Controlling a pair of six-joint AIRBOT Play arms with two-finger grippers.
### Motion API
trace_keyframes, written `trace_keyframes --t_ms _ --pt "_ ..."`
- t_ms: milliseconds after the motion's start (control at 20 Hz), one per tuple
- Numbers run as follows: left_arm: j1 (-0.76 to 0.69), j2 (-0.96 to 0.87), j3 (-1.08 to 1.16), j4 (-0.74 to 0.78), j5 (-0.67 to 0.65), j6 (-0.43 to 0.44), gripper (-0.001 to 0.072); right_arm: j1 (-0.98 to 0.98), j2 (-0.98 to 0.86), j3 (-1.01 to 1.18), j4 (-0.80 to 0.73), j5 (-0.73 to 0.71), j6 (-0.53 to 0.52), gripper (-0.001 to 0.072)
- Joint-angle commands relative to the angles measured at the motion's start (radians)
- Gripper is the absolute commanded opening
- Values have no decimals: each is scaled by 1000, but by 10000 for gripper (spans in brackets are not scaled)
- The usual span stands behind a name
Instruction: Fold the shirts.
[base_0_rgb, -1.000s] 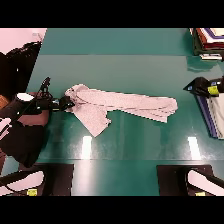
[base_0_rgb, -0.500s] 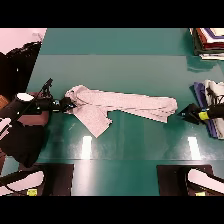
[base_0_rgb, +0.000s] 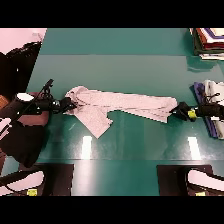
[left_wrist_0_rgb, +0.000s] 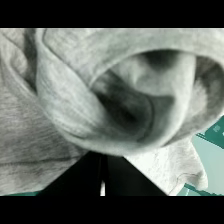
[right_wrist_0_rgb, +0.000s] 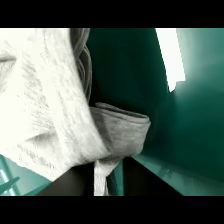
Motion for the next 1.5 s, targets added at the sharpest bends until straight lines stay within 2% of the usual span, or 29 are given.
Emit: trace_keyframes --t_ms 0,50,200,350,550,900,1050,1200,1300,1450 --pt "-1 0 1 0 -13 0 20 34 -3 -2 5 -61 -3 97" --pt "-1 1 3 0 -27 0 19 33 -2 -2 5 -56 -3 18" --pt "0 77 17 4 -51 0 18 19 76 0 -2 -26 -3 17" --pt "0 206 140 16 -139 0 19 -27 222 85 -2 56 -3 17" --pt "-1 341 466 16 -228 -37 19 -61 416 344 -2 87 0 16" --pt "-1 395 1181 17 -232 -84 19 -61 630 774 -14 -10 0 16" --pt "-1 396 1410 31 -211 -126 19 -61 677 898 -114 -11 42 16" --pt "-1 439 1465 27 -180 -191 19 -61 680 1022 -267 54 89 16" --pt "-1 452 1464 23 -188 -238 19 -61 646 1111 -340 152 122 15" --pt "-1 447 1397 53 -191 -251 19 -61 529 1223 -352 343 144 16"
